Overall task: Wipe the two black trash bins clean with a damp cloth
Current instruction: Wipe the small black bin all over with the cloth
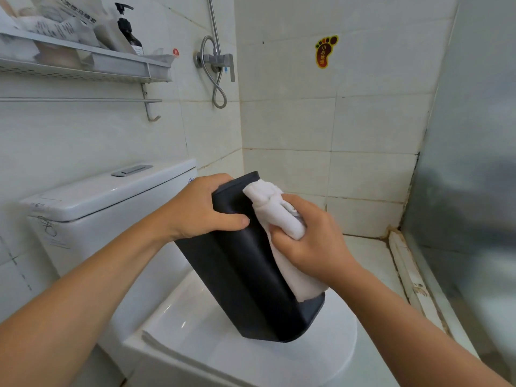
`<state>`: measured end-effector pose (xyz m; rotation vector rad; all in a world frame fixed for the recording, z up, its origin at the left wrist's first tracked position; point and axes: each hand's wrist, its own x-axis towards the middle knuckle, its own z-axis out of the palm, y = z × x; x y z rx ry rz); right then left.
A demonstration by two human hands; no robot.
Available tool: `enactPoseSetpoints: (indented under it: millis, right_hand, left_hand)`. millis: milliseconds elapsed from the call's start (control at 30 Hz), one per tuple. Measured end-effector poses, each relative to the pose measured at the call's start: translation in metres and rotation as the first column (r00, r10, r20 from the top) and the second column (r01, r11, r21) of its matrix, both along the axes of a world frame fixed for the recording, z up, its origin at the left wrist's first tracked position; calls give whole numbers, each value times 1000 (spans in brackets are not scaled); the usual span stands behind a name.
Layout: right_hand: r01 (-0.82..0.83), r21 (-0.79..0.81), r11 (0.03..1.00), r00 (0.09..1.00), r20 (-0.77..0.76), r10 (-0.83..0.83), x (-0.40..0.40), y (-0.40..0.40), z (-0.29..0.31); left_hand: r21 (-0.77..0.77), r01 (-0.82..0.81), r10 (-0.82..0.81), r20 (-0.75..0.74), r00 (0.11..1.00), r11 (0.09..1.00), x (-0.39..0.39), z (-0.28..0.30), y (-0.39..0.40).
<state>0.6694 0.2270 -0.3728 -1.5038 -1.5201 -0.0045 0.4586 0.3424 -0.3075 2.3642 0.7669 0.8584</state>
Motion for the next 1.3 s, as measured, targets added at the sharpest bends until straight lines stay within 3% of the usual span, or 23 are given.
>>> enactPoseSetpoints:
  millis: [100,200,333,533,800,1000,1100,1300]
  right_hand:
    - [-5,-98,995,975,-223,-17,14,0,-6]
    - [-132,-143,981,939,-336,77,18,-7,-11]
    - [-211,-133,968,932,-325,158,8,-15,-12]
    - [-170,-107,980,944,-302,131,6,-20,-9]
    - [-60,77,995,917,-390,85,14,-19,-3]
    - [-120,-35,992,992,-44,118,-11,-10,-19]
    - [-38,-36,999,992,120,43,-18,-11,-20]
    - [-91,45,995,856,514,55,-28,-35,-32]
  left_hand:
    - [-76,21,-23,-28,999,997,-8,3,5]
    - [-150,3,-23,-134,991,989,-23,15,9]
    - [-74,-85,61,-287,956,994,-20,32,11]
    - [124,-192,218,-261,940,974,4,26,-1]
    - [92,-255,269,-198,943,963,-13,14,11]
    - [121,-273,292,-190,937,954,-13,12,10]
    - [133,-313,334,-193,923,941,-13,11,9]
    - [128,-403,421,-186,888,906,-13,9,9]
